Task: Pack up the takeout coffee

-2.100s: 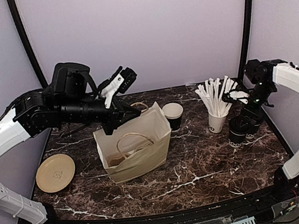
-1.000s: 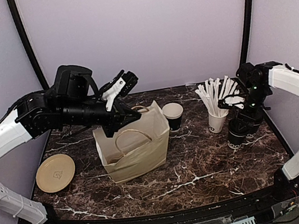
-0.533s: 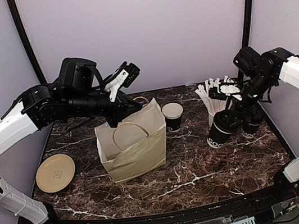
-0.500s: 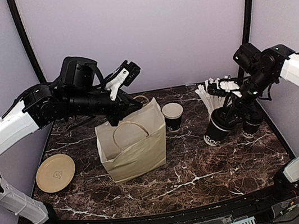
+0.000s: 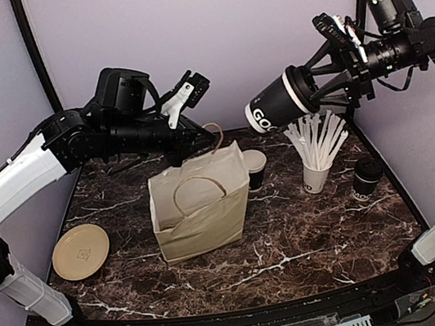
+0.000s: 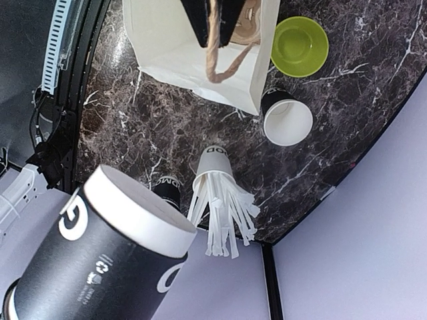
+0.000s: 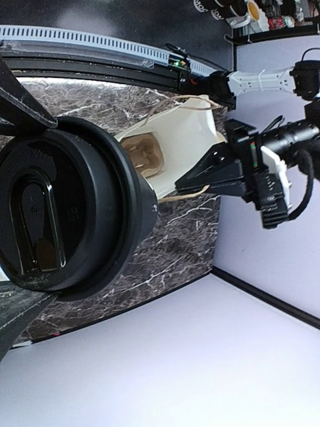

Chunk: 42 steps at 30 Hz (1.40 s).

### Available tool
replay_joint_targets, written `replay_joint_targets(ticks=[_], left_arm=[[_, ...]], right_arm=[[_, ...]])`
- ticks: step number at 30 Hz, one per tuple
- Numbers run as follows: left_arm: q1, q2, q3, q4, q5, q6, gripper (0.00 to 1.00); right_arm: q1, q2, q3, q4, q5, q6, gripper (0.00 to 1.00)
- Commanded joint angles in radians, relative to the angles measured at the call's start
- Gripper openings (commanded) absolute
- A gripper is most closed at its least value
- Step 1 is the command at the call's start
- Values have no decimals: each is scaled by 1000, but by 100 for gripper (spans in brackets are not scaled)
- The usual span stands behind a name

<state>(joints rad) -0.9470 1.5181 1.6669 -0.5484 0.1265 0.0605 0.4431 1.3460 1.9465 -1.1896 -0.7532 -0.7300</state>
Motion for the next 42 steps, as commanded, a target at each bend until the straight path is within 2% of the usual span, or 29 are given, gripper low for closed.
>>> replay_joint_targets(ticks=[1,7,17,22,28,31,36,39,40,42], left_arm=[[1,-13,28,22,60,-27,0],[2,-14,35,57,107,-46,0],[1,-13,58,120,163,-100,0],[1,-26,28,152,177,-126,0],[1,-30,-29,159,150,-83,0],[2,-23,-36,156,159,-76,10],[1,18,2,125,159,-69,16],[1,48,57,94,151,-68,29],[1,54,79,88,147,-69,38],[1,59,108,56,149,-101,45]], right_arm=[[61,30,10,61,-74,49,53],[210,51,-4,77,32,61,53],[443,114,-19,93,328,30,53],[501,134,-55,105,453,13,52],[548,144,-133,118,573,-7,51],[577,136,-180,119,626,-16,50],[607,104,-244,123,693,-24,50],[619,80,-271,123,719,-30,49],[620,73,-279,122,721,-31,49],[621,62,-289,122,725,-33,49]])
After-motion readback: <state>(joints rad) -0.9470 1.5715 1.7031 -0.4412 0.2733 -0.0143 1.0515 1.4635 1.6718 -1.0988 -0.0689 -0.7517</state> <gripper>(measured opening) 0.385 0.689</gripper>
